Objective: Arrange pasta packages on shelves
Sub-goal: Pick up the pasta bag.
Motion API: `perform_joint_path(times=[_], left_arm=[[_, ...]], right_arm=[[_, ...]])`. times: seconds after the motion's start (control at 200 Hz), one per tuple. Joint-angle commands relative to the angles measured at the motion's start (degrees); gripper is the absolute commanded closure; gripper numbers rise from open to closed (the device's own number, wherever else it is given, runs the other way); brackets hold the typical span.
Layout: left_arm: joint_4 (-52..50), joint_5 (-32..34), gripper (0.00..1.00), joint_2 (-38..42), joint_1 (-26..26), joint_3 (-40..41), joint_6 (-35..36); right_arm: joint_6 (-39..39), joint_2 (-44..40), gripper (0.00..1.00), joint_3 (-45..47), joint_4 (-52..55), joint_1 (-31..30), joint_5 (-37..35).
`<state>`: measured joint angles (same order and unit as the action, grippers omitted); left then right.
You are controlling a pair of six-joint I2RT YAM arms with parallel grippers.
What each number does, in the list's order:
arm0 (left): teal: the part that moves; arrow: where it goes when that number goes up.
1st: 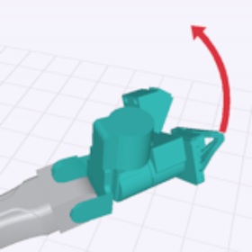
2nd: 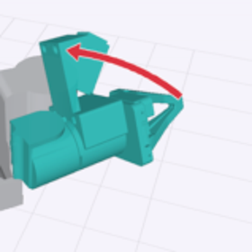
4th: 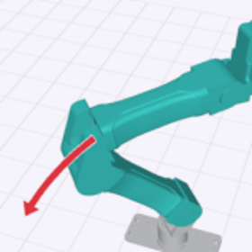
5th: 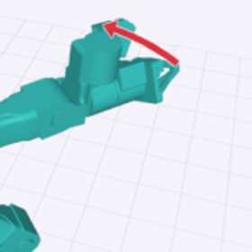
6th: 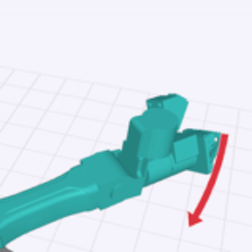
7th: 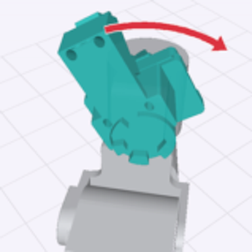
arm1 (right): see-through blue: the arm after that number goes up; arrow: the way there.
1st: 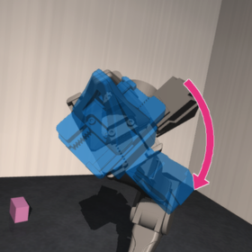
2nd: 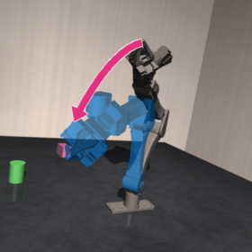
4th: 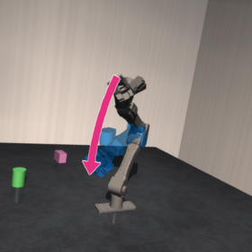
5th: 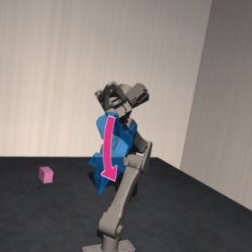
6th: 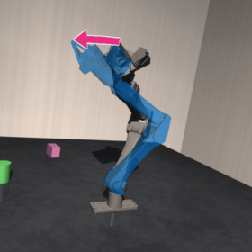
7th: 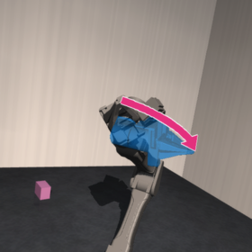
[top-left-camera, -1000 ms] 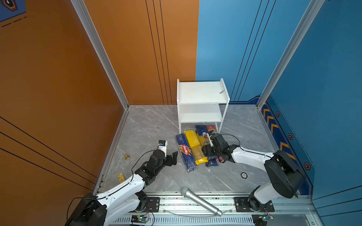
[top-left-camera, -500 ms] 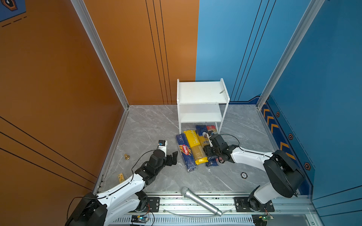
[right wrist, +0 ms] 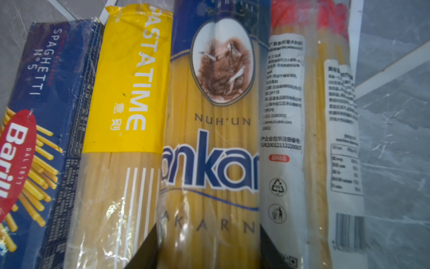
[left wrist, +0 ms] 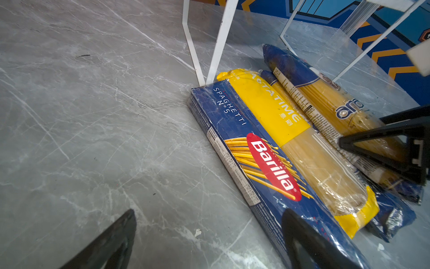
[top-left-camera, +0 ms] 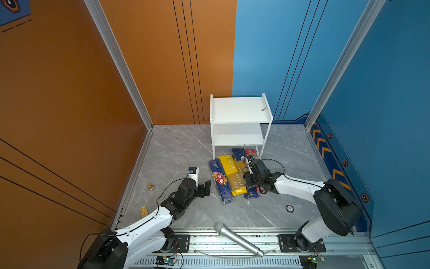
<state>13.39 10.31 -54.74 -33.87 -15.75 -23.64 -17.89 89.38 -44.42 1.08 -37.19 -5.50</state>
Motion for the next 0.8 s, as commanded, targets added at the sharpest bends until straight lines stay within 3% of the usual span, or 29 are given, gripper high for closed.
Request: perform_joint_path(times=[0.0,0.796], left_arm=[[-1.1,0.2,0.02,-0.1,-0.6,-1.0,-0.4],[-1.2,0.1,0.02,-0.4,-0.7,-1.2,-0.4]], right_arm=[[0.5,-0.5,0.63,-1.0,2.3,-0.5,0.9],[-0.6,-3.4,0.9,-1.2,3.7,1.2,4.6]])
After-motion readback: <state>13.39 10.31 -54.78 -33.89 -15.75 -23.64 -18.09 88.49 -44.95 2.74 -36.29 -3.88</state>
